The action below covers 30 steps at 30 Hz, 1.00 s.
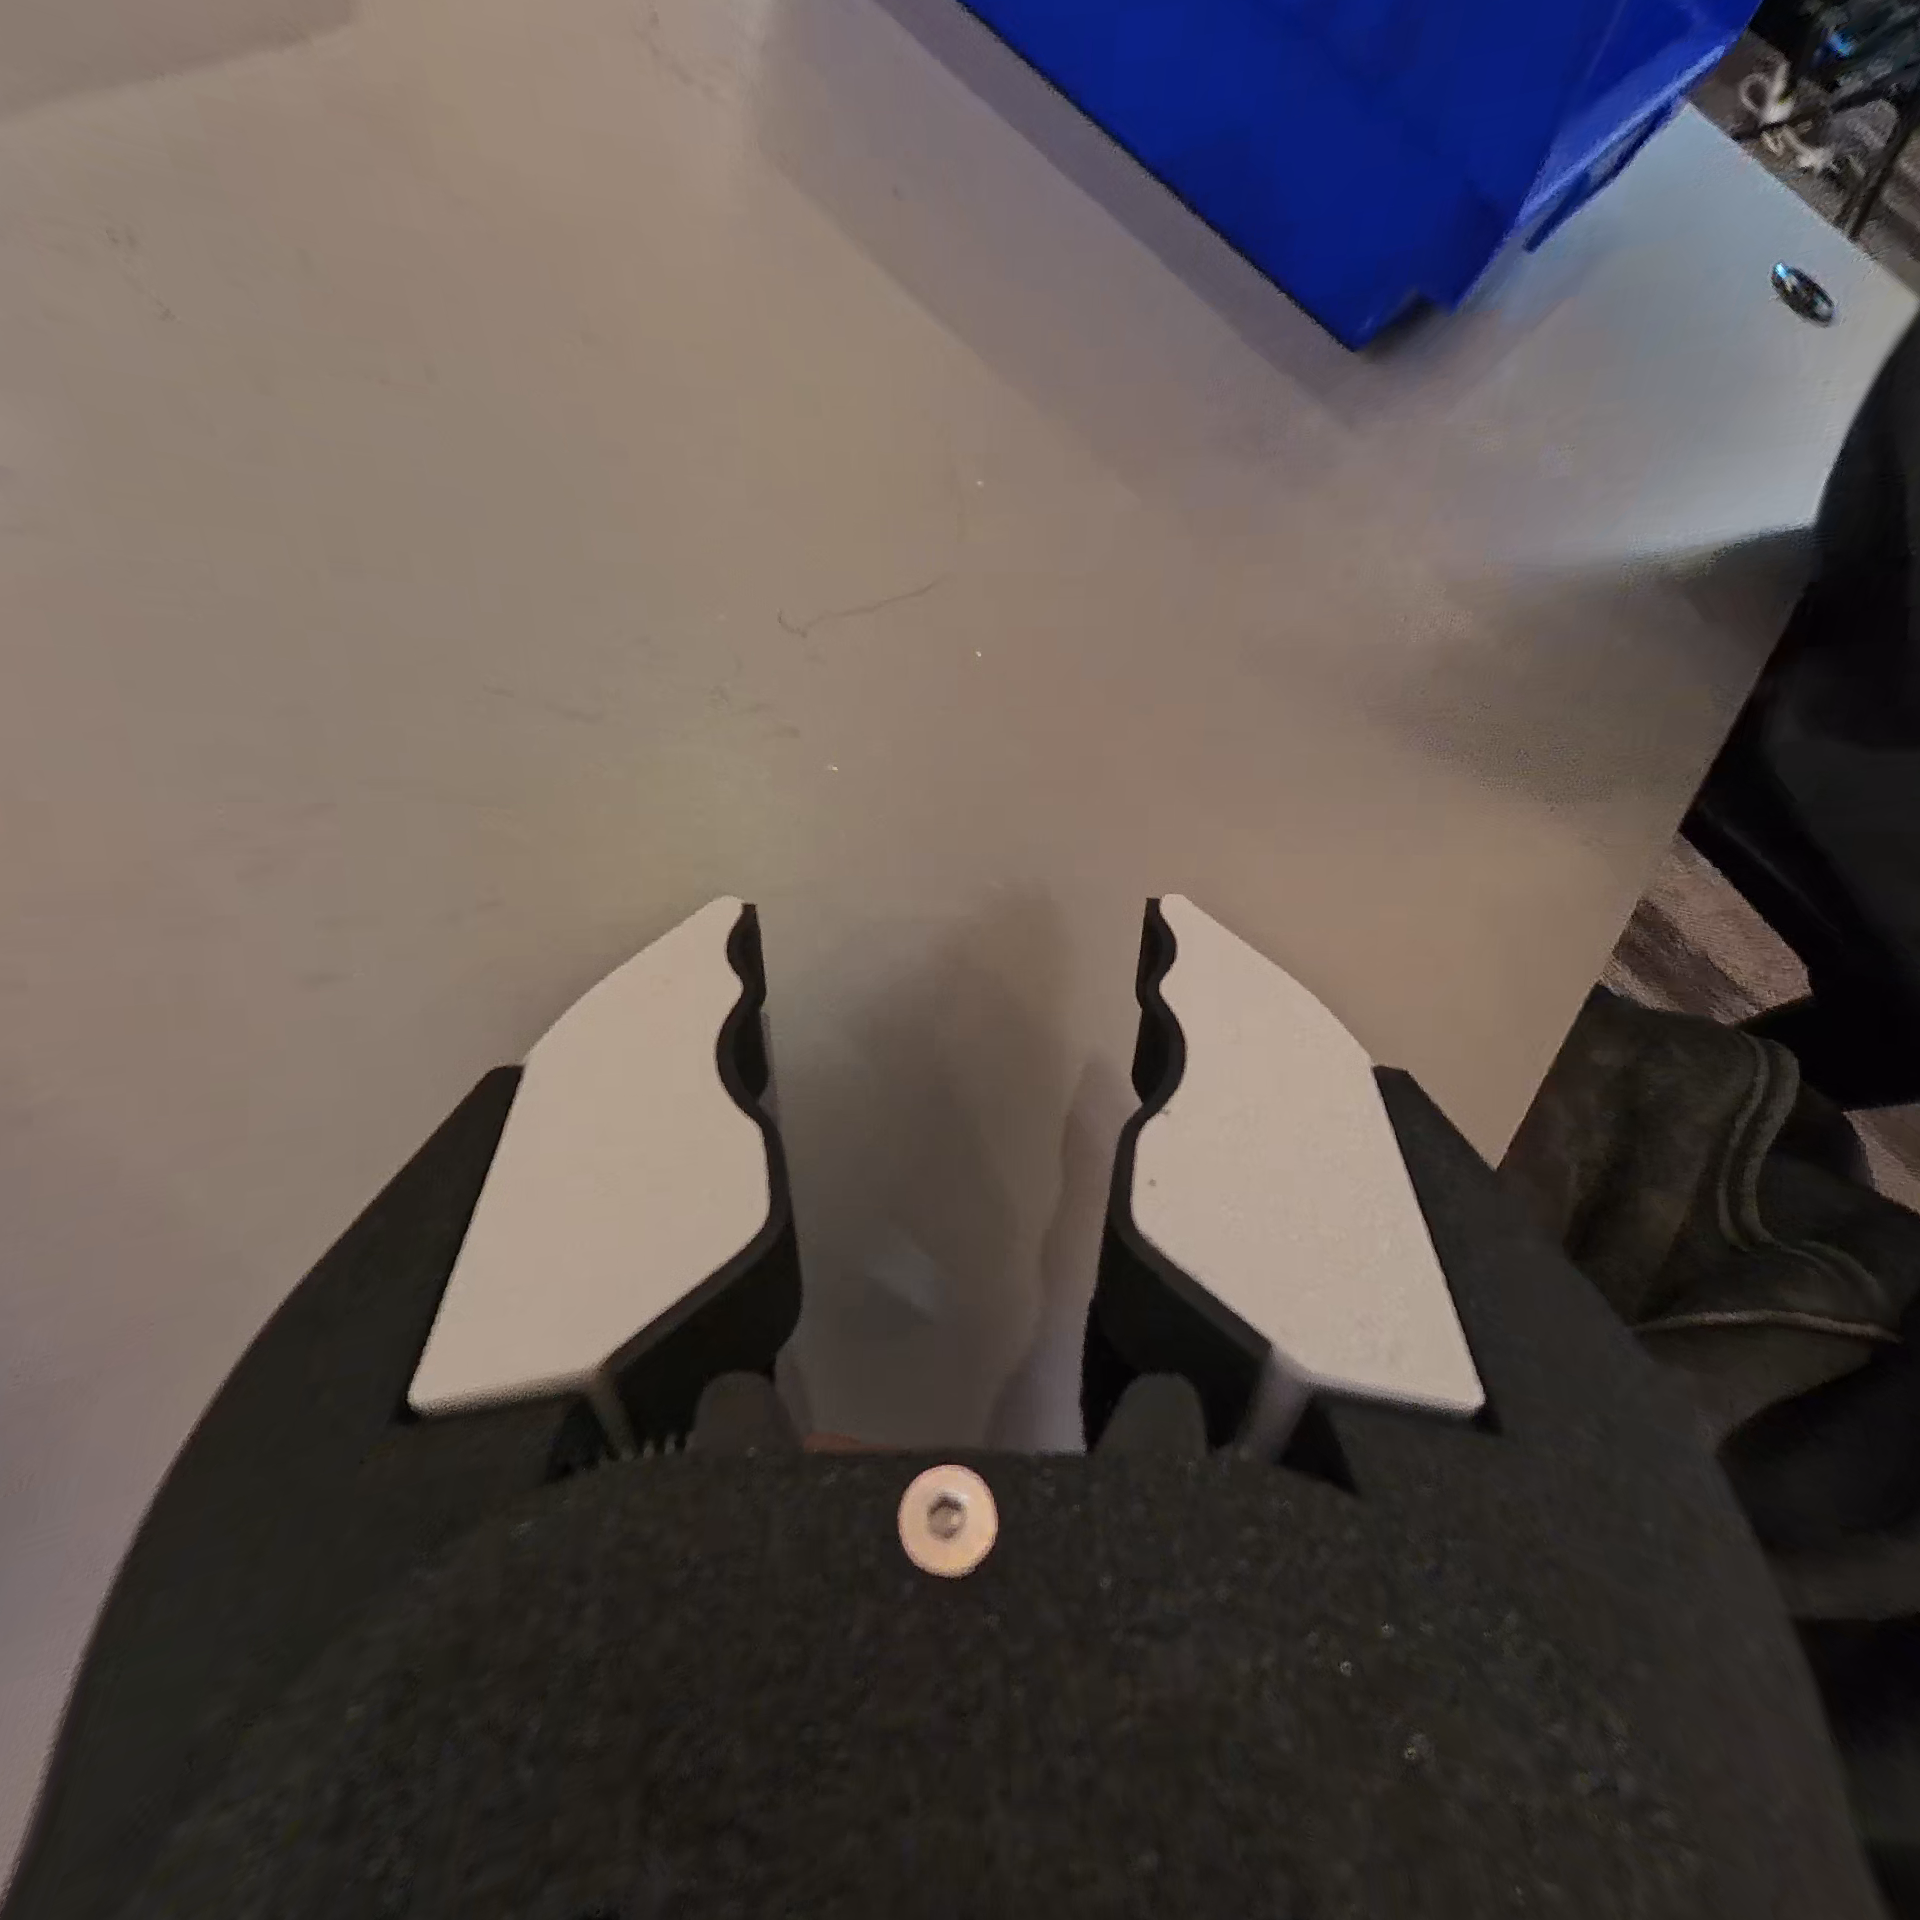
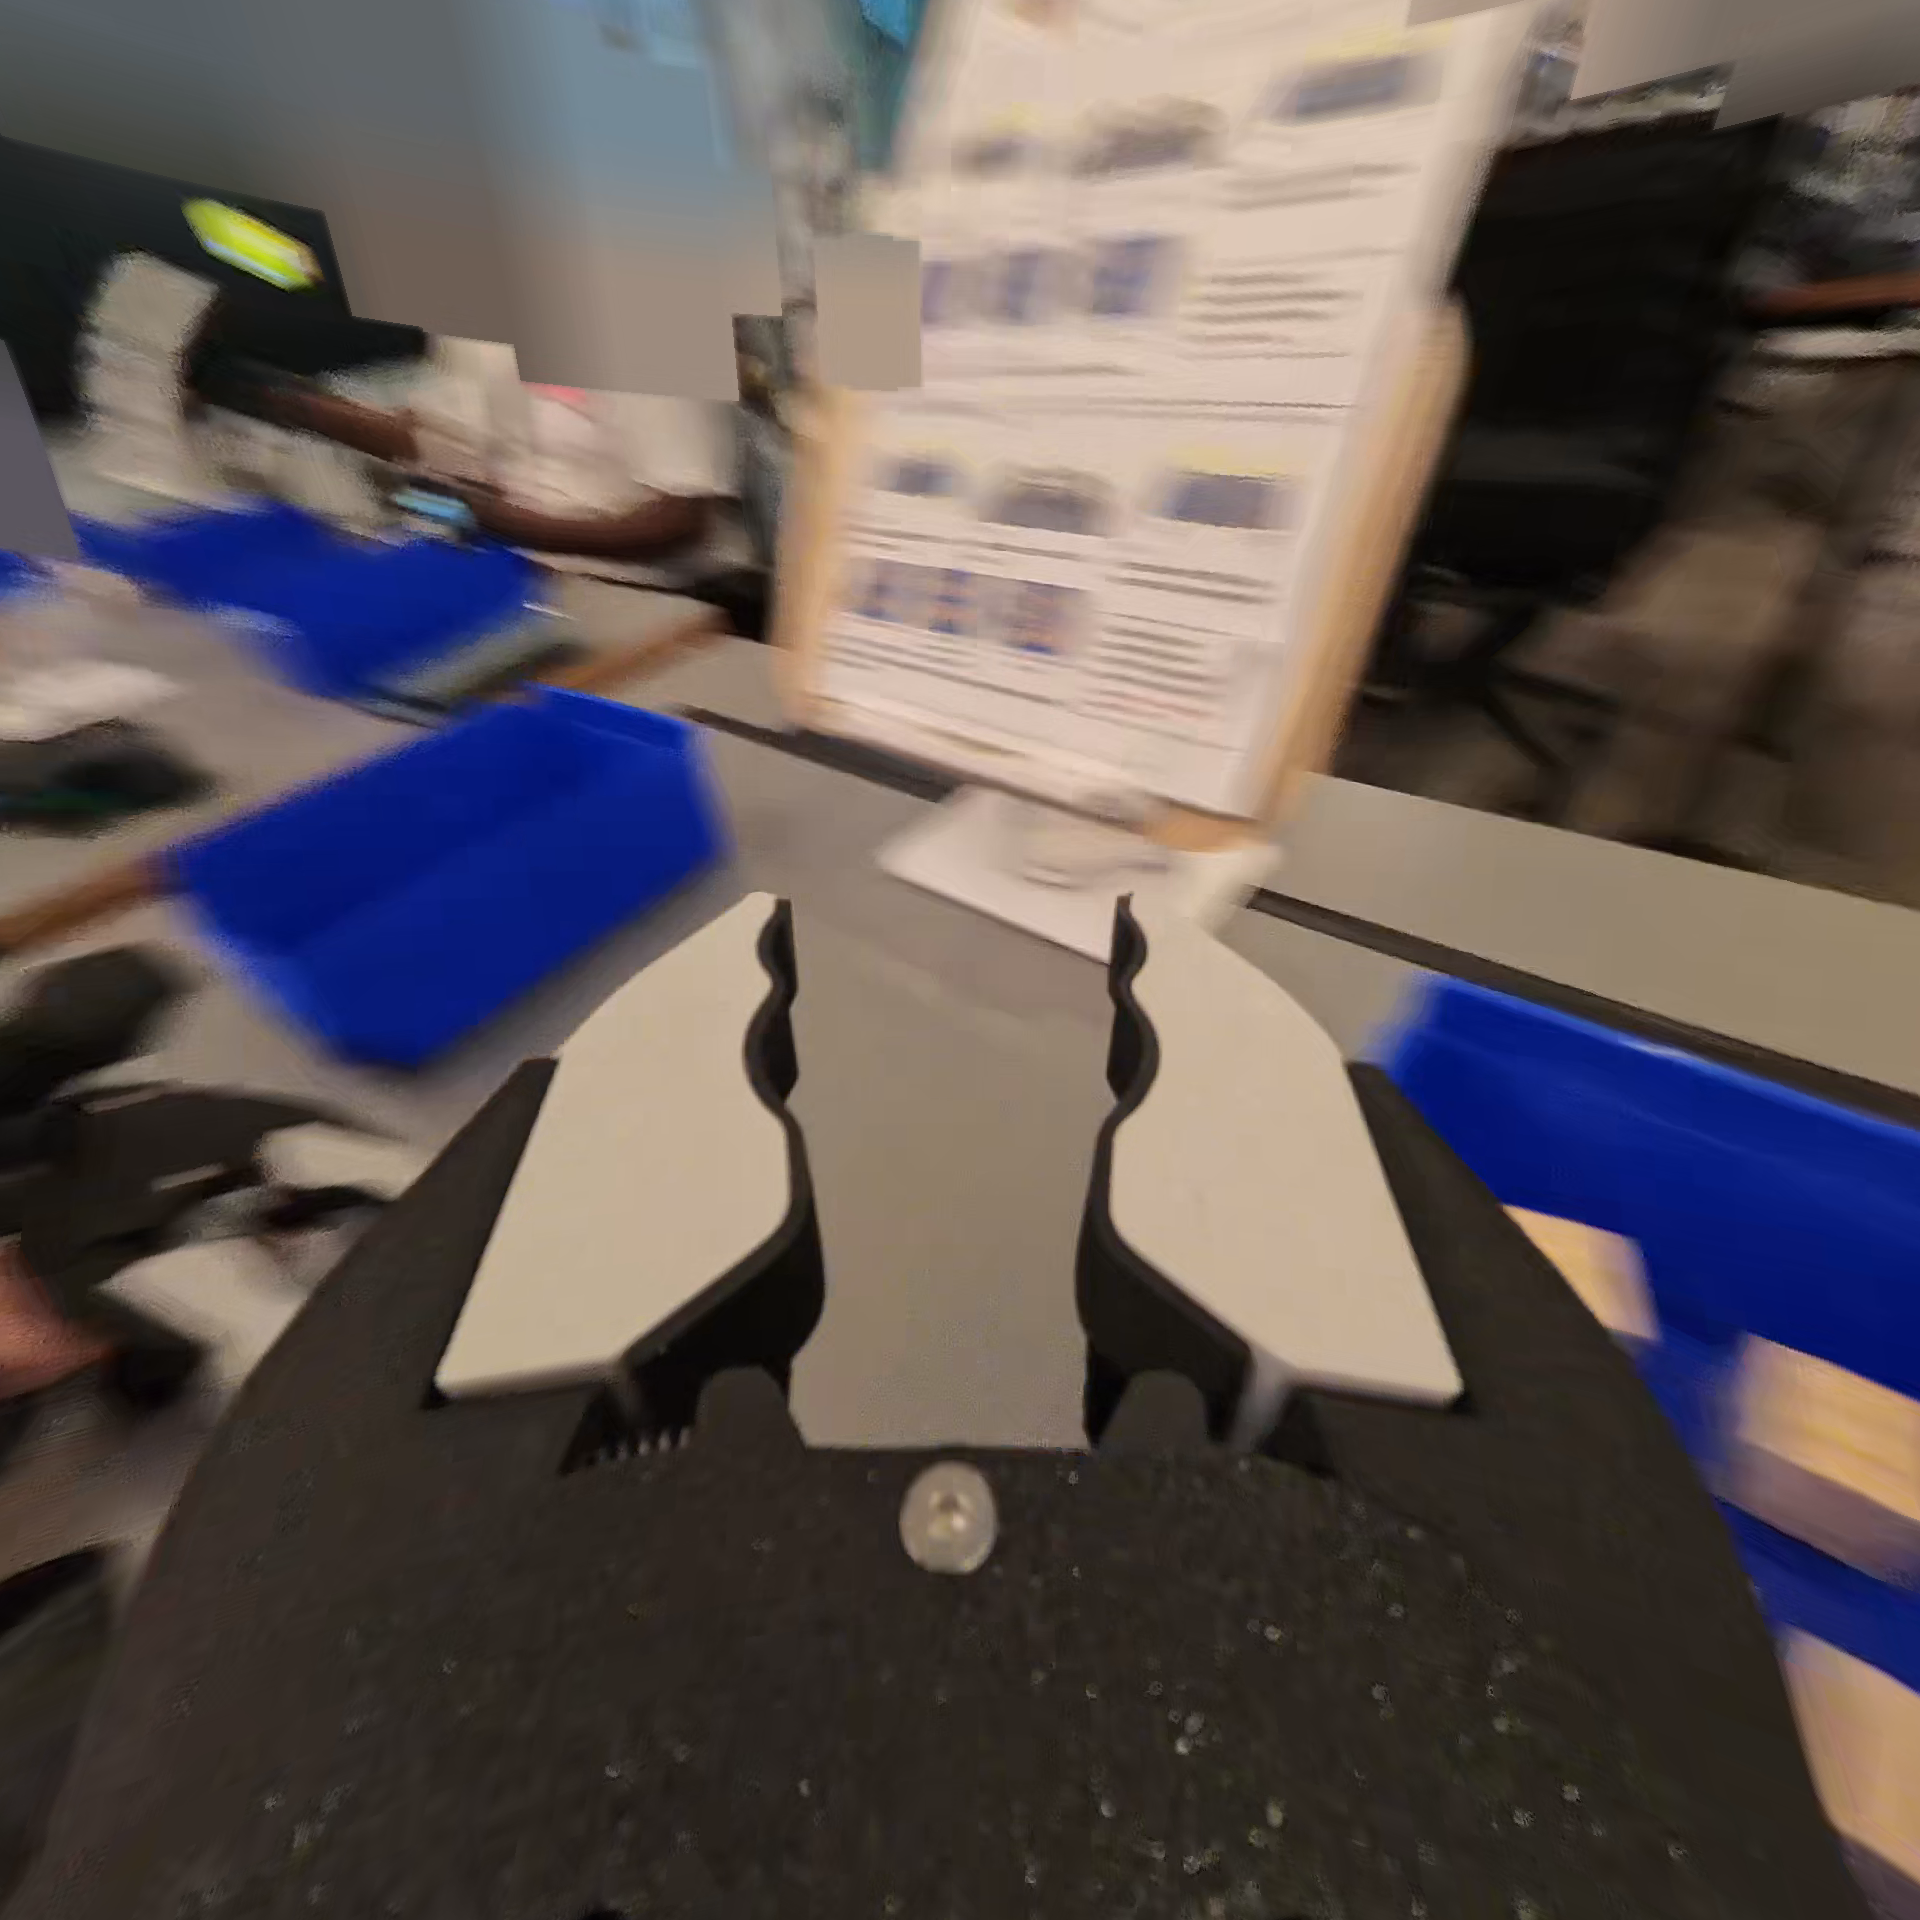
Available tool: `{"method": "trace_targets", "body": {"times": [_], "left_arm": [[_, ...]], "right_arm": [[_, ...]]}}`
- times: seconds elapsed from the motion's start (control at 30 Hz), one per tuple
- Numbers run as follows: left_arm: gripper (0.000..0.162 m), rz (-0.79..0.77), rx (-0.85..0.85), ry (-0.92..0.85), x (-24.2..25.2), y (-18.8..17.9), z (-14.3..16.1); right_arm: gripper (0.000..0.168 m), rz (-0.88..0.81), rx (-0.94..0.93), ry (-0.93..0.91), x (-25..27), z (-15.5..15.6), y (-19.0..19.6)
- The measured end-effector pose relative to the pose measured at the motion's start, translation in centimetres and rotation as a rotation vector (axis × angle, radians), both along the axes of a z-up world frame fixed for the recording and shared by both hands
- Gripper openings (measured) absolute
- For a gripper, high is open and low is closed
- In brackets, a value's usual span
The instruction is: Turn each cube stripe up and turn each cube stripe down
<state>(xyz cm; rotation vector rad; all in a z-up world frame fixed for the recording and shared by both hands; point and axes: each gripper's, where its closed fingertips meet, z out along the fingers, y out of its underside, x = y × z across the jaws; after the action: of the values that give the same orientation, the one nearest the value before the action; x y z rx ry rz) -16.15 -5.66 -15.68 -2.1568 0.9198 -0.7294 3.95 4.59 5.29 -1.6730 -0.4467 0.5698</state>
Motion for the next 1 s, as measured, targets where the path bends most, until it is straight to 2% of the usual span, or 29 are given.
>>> {"method": "trace_targets", "body": {"times": [0.07, 0.13, 0.2, 0.27, 0.43, 0.77, 1.0], "left_arm": [[0.069, 0.050, 0.029, -0.021, -0.6, 0.4, 1.0], [0.071, 0.114, 0.068, -0.047, -1.7, 0.8, 2.0], [0.071, 0.185, 0.110, -0.071, -3.1, 0.9, 2.7], [0.071, 0.252, 0.141, -0.092, -4.7, 0.8, 3.0], [0.066, 0.370, 0.170, -0.121, -8.5, 0.2, 2.4], [0.066, 0.371, 0.186, -0.106, -8.8, -0.1, 2.1], [0.066, 0.339, 0.156, -0.072, -8.2, -0.3, 1.1]], "right_arm": [[0.058, 0.185, -0.010, 0.117, -5.7, -2.4, -4.3], [0.058, 0.306, -0.113, 0.159, -10.1, -7.2, -7.5], [0.057, 0.305, -0.154, 0.146, -12.3, -11.6, -8.9], [0.059, 0.257, -0.138, 0.144, -12.9, -13.6, -9.4], [0.065, 0.091, -0.040, 0.088, -11.3, -14.4, -8.3], [0.063, 0.078, -0.010, 0.076, -10.8, -14.0, -8.4], [0.059, 0.122, -0.027, 0.022, -12.0, -15.1, -8.6]]}}
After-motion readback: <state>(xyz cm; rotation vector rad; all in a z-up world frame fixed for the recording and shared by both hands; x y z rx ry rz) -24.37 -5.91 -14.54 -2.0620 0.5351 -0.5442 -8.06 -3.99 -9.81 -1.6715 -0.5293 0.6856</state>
